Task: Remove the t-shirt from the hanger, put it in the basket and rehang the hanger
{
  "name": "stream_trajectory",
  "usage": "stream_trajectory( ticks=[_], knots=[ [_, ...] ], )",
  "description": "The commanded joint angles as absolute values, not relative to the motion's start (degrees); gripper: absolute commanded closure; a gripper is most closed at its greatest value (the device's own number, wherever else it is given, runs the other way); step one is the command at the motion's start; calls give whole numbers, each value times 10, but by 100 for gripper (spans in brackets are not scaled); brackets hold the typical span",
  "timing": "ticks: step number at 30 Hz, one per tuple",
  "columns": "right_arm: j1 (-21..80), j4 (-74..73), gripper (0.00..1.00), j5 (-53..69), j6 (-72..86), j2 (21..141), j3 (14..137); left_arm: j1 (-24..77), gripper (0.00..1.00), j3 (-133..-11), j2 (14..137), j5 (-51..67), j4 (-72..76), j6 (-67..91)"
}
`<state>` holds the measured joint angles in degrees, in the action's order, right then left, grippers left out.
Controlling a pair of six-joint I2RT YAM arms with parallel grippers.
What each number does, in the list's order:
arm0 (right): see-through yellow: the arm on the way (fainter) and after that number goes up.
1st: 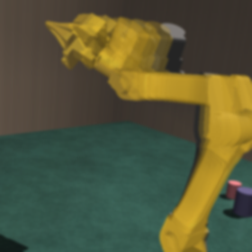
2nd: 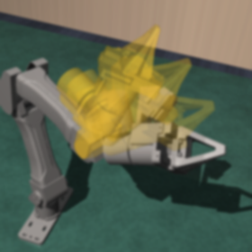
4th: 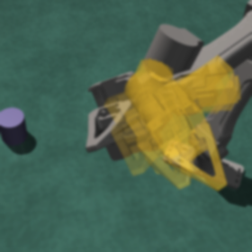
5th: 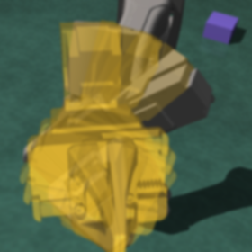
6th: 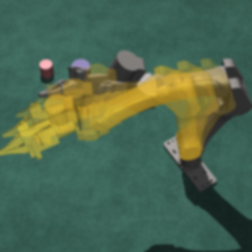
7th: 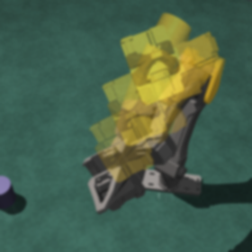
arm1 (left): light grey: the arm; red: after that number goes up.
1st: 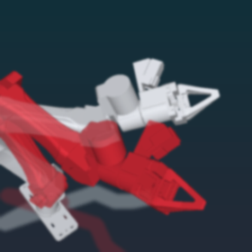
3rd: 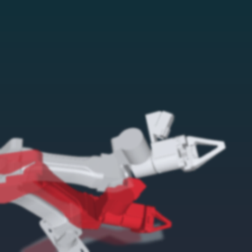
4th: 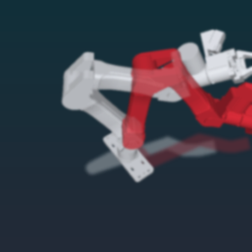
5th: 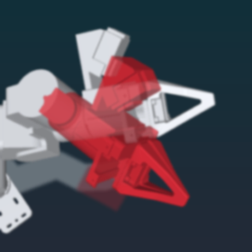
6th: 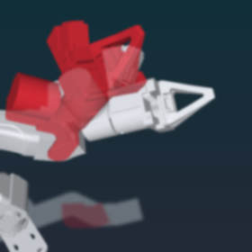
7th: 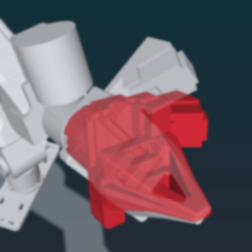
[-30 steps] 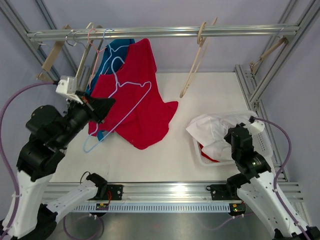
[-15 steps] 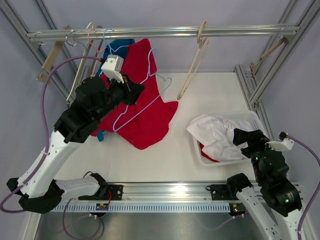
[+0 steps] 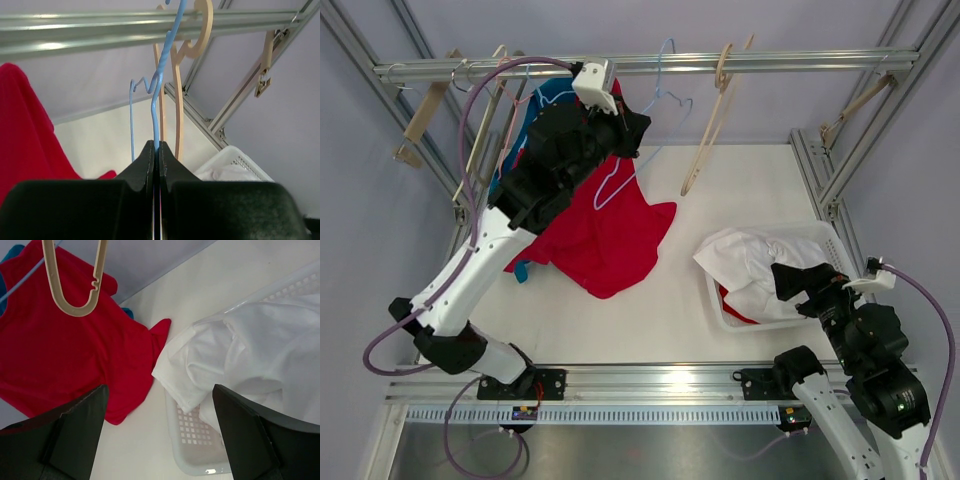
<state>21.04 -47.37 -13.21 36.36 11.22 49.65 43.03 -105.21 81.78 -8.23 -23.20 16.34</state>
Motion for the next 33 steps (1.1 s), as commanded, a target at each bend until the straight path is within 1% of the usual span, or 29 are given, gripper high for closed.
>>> stream_trajectory(
  ticks=[1, 6, 10, 16, 20, 25, 28, 29, 30, 32, 33],
  knots=[
    [208, -432, 5, -70, 335, 113, 489, 433, 100, -1111, 865, -96, -183, 142],
    [208, -417, 4, -37, 328, 118, 483, 432, 100, -1159, 930, -102, -182, 139],
    [208, -410, 4, -22, 325, 119, 483, 429, 100, -1179, 961, -114, -181, 141],
    [208, -403, 4, -3, 322, 118, 474, 408, 100, -1209, 994, -100, -181, 163],
    [208, -403, 3, -3, 322, 114, 468, 407, 100, -1196, 989, -96, -181, 169],
    [208, -397, 4, 16, 323, 118, 466, 407, 100, -1108, 950, -108, -137, 173],
    [209, -396, 4, 20, 326, 116, 467, 407, 100, -1089, 938, -108, -134, 172],
    [209, -397, 4, 20, 327, 115, 467, 407, 99, -1084, 934, -109, -134, 173],
    [208, -397, 4, 22, 328, 114, 469, 407, 94, -1081, 932, -109, -133, 174],
    [209, -398, 4, 24, 329, 113, 472, 407, 88, -1072, 927, -112, -133, 173],
    [209, -399, 4, 25, 330, 113, 474, 407, 79, -1070, 925, -110, -133, 171]
  ],
)
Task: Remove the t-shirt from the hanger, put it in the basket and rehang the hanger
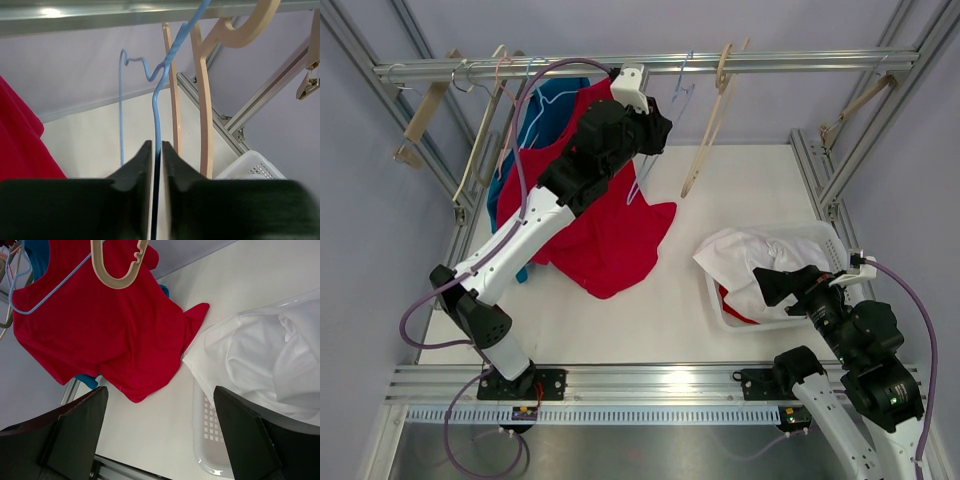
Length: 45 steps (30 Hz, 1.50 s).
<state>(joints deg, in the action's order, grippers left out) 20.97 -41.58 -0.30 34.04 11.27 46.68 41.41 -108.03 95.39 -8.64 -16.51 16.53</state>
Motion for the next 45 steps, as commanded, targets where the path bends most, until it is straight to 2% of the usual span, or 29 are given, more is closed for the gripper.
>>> stream_trajectory(
  ticks=[1, 2, 3, 5, 7, 11, 15, 18, 21, 26, 35, 43, 45],
  knots=[
    [208, -399, 4, 25, 330, 112, 474, 407, 73, -1066, 922, -107, -133, 171],
    [208, -400, 4, 25, 331, 112, 476, 407, 67, -1060, 918, -104, -134, 166],
    [209, -400, 4, 25, 330, 113, 478, 407, 55, -1056, 908, -103, -134, 164],
    [208, -403, 4, 28, 328, 119, 484, 407, 46, -1043, 890, -106, -134, 153],
    [208, -398, 4, 32, 324, 121, 488, 405, 37, -1027, 859, -105, -144, 134],
    [208, -389, 4, 47, 319, 137, 490, 395, 31, -1017, 806, -92, -220, 99],
    [208, -370, 4, 62, 319, 140, 480, 367, 32, -966, 723, -106, -257, 78],
    [209, -366, 4, 71, 312, 149, 478, 310, 34, -922, 660, -102, -276, 76],
    [209, -357, 4, 87, 309, 159, 475, 244, 33, -889, 626, -99, -286, 69],
    [208, -346, 5, 107, 306, 169, 465, 133, 30, -876, 641, -45, -300, 79],
    [208, -346, 6, 134, 297, 167, 455, 85, 29, -951, 748, 20, -300, 60],
    [209, -345, 7, 137, 294, 166, 445, 80, 39, -970, 782, 26, -298, 55],
    [208, -344, 7, 139, 295, 167, 443, 80, 46, -976, 789, 29, -297, 56]
  ],
)
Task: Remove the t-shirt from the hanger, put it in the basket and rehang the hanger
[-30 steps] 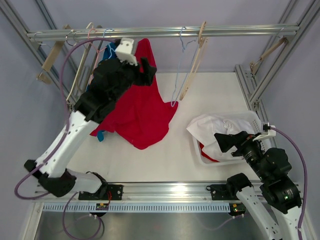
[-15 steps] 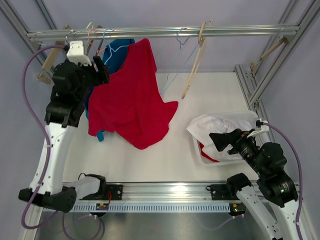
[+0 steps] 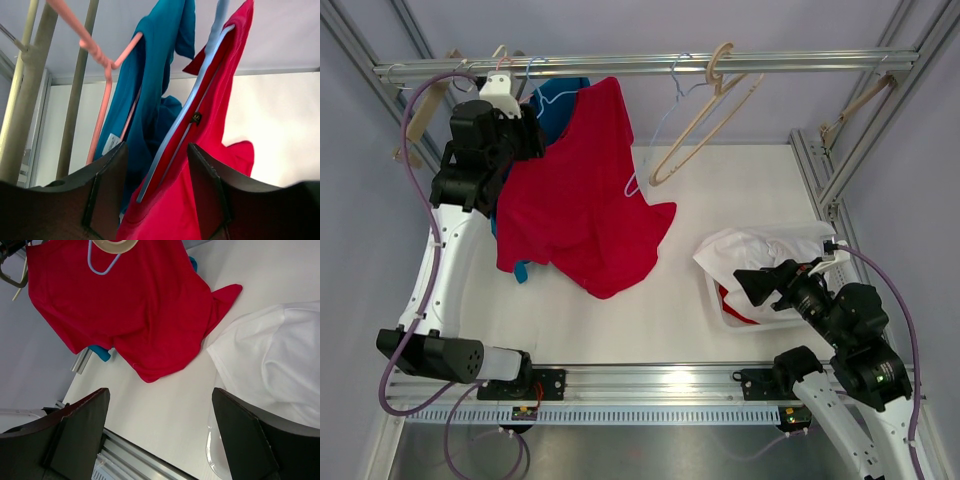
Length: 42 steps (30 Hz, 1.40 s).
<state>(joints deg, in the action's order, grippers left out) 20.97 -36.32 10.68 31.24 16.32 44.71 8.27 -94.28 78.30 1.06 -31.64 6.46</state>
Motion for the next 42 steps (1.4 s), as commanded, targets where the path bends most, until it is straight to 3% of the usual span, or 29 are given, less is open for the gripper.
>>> stream_trajectory(
  ticks=[1, 8, 9, 12, 14, 31, 37, 41, 42],
  knots=[
    [208, -343, 8, 140, 296, 167, 441, 80, 48, -978, 790, 34, -294, 58],
    [208, -336, 8, 144, 301, 171, 434, 80, 65, -973, 787, 60, -265, 72],
    [209, -334, 9, 144, 301, 171, 434, 80, 74, -968, 787, 61, -262, 74],
    [208, -333, 9, 148, 302, 171, 435, 80, 85, -948, 782, 60, -252, 79],
    [208, -333, 9, 148, 305, 172, 438, 81, 99, -935, 772, 65, -237, 87],
    [208, -250, 12, 260, 304, 257, 487, 105, 100, -966, 692, 132, -211, 148],
    [221, -207, 12, 303, 321, 297, 507, 107, 100, -926, 649, 134, -207, 167],
    [318, -194, 12, 218, 297, 334, 518, 108, 100, -857, 592, 134, -186, 190],
    [384, -194, 12, 190, 290, 357, 522, 109, 100, -841, 578, 134, -180, 202]
  ],
)
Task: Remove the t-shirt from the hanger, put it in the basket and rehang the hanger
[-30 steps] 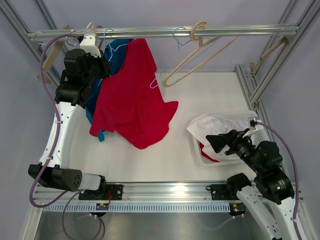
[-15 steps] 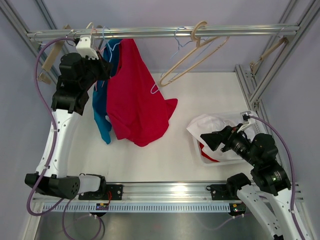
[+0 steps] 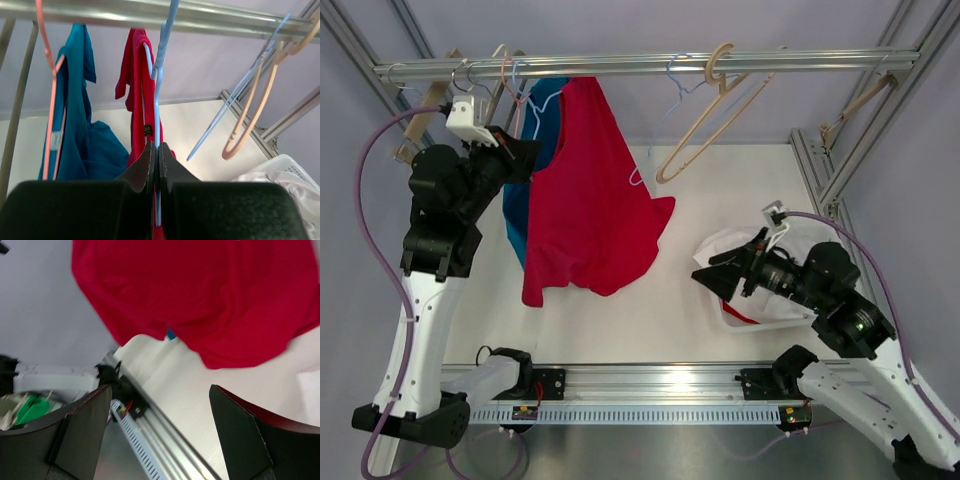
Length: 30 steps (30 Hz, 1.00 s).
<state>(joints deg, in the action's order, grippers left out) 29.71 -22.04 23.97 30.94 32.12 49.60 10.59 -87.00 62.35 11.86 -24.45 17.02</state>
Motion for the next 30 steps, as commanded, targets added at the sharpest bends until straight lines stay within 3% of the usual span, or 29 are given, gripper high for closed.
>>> stream_trajectory(
  ticks=[1, 8, 10, 13, 21, 30],
  knots=[
    [421, -194, 11, 165, 277, 371, 532, 110, 100, -813, 566, 133, -170, 208],
    [674, -123, 7, -55, 235, 523, 613, 116, 100, -732, 478, 106, -158, 265],
    [749, -105, 1, -102, 209, 590, 650, 116, 100, -715, 448, 85, -159, 272],
    [808, -30, 0, -163, 192, 681, 684, 117, 100, -693, 418, 89, -159, 301],
    [863, 27, 1, -198, 169, 857, 764, 118, 100, -676, 346, 116, -181, 359],
    [875, 34, 3, -227, 154, 891, 794, 118, 100, -674, 280, 120, -207, 412]
  ],
)
